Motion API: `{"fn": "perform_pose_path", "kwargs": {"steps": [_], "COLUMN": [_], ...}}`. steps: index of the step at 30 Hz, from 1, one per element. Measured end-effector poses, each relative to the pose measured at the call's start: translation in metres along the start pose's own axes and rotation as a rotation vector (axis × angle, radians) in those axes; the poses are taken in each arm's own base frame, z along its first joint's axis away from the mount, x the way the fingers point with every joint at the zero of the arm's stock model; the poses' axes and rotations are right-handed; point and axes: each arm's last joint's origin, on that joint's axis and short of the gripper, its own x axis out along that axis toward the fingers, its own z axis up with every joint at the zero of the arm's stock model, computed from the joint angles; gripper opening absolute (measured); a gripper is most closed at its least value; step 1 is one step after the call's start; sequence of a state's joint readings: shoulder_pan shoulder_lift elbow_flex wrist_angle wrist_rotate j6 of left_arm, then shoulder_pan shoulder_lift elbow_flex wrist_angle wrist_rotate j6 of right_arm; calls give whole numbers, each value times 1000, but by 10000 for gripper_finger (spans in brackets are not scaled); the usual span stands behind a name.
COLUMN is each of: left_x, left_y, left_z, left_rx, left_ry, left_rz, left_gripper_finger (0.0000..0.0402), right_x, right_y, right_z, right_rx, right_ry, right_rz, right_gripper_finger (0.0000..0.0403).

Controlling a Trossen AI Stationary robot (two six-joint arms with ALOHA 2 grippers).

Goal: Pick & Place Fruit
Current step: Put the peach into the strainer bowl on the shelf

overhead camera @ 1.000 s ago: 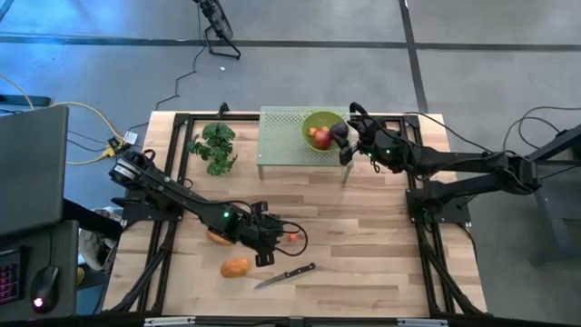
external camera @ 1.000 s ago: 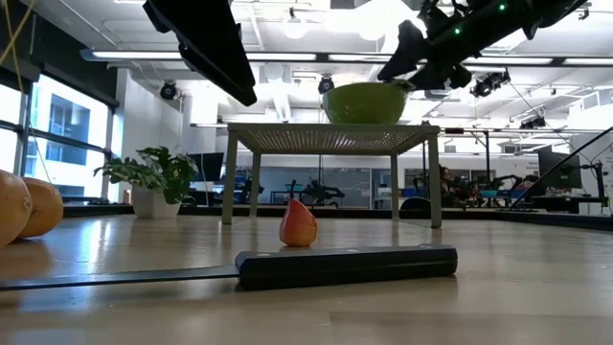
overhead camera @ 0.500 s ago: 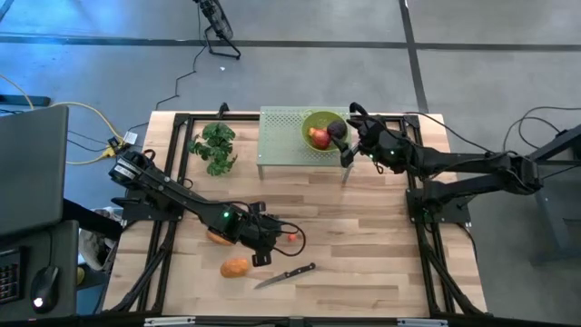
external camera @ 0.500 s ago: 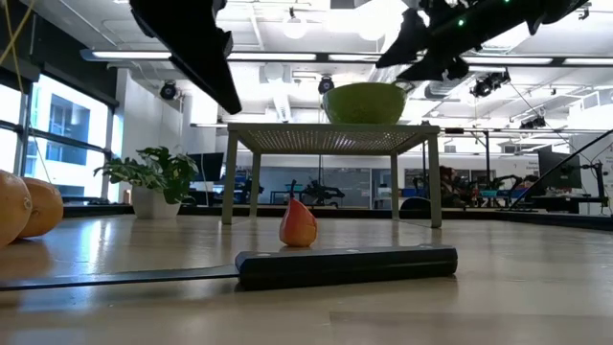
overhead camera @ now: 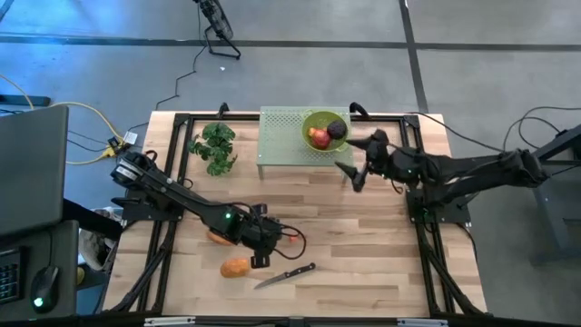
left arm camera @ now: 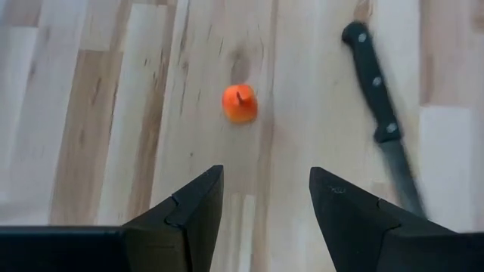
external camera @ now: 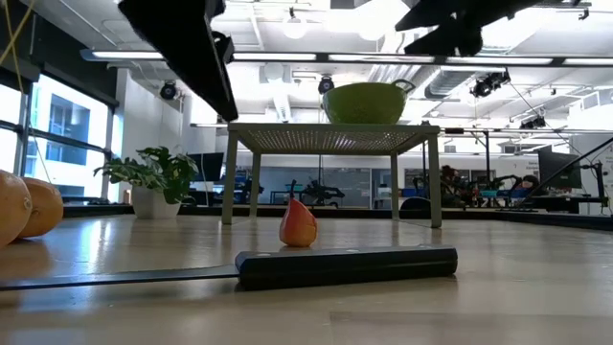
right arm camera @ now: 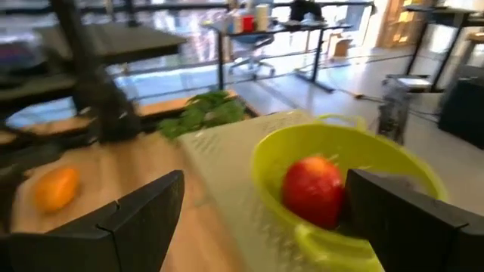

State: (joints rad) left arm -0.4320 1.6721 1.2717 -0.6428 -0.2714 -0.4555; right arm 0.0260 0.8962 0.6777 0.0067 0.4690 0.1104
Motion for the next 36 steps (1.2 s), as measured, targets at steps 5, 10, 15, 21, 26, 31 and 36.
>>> {"fn": "perform_pose_path", "kwargs": {"steps": [5, 10, 15, 21, 26, 31, 36], "left_x": [11, 20, 34, 50, 58, 66, 72], "left_y": [-4, -8, -6, 0, 5, 9, 7], "left_z": [2, 5, 7, 15, 15, 14, 14], "left_rx": [67, 124, 119, 151, 168, 173, 185], "left_ry": [-41, -71, -77, -110, -96, -74, -84], "left_rz": [-16, -29, -9, -4, 7, 15, 9], "left_gripper_finger": [191, 191, 191, 191, 191, 191, 191], "right_x": [-11, -18, -27, -37, -44, -48, -49], "right_y": [16, 29, 42, 54, 61, 66, 70], "right_z": [-8, -14, -19, -23, -26, -28, -30], "right_rx": [-27, -20, -16, 38, 59, 70, 59], "right_ry": [63, 107, 163, 215, 243, 257, 268], "right_rz": [91, 163, 320, 447, 489, 516, 526], "right_gripper_finger": [362, 362, 362, 362, 362, 362, 362]}}
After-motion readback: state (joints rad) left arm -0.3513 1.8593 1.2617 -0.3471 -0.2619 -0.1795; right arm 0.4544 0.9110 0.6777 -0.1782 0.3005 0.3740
